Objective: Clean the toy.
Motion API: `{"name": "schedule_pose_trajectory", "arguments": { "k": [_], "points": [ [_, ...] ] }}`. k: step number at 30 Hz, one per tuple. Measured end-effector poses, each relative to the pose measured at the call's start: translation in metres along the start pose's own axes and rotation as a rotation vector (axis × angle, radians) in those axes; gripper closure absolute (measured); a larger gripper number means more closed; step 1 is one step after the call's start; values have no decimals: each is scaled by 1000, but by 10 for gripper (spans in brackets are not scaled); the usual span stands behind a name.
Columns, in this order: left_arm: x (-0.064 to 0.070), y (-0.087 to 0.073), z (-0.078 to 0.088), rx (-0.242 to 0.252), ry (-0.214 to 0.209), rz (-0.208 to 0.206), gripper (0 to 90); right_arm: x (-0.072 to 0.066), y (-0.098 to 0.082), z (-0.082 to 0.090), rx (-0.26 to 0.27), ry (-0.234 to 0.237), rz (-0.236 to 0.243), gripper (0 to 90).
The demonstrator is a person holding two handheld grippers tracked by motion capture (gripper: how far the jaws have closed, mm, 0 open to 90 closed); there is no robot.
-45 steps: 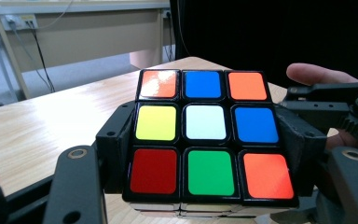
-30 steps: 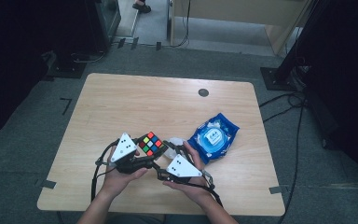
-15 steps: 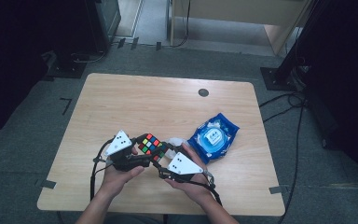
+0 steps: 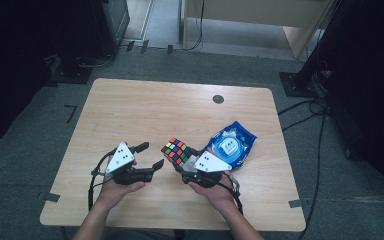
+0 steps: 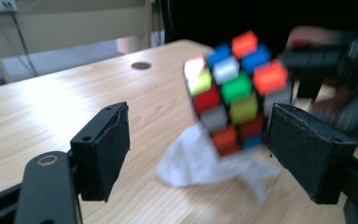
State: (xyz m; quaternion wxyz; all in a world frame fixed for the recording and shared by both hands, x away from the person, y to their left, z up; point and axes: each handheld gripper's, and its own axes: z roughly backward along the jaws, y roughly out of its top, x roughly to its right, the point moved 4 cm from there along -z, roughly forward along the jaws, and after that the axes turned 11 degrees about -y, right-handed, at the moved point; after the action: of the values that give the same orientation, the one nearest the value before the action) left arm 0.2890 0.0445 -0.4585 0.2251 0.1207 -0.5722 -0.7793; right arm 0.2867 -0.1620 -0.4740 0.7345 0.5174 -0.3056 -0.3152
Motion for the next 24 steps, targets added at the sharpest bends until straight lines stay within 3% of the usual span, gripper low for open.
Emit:
{"name": "schedule_pose_trajectory", "arguments": {
  "k": [6,11,19,24],
  "points": [
    [9,-14,-15,-95,57,-144,221,10,11,7,-35,60,-87,347],
    [15,-18,-23,-124,81,-210,210,7,15,7,-74,106,-136,347],
    [25,-23,-29,-168,145,-350,212,3,15,3,-157,157,-215,347],
    [32,-25,-36,-184,168,-404,226,-2,15,1,-189,190,-259,347]
  ]
}}
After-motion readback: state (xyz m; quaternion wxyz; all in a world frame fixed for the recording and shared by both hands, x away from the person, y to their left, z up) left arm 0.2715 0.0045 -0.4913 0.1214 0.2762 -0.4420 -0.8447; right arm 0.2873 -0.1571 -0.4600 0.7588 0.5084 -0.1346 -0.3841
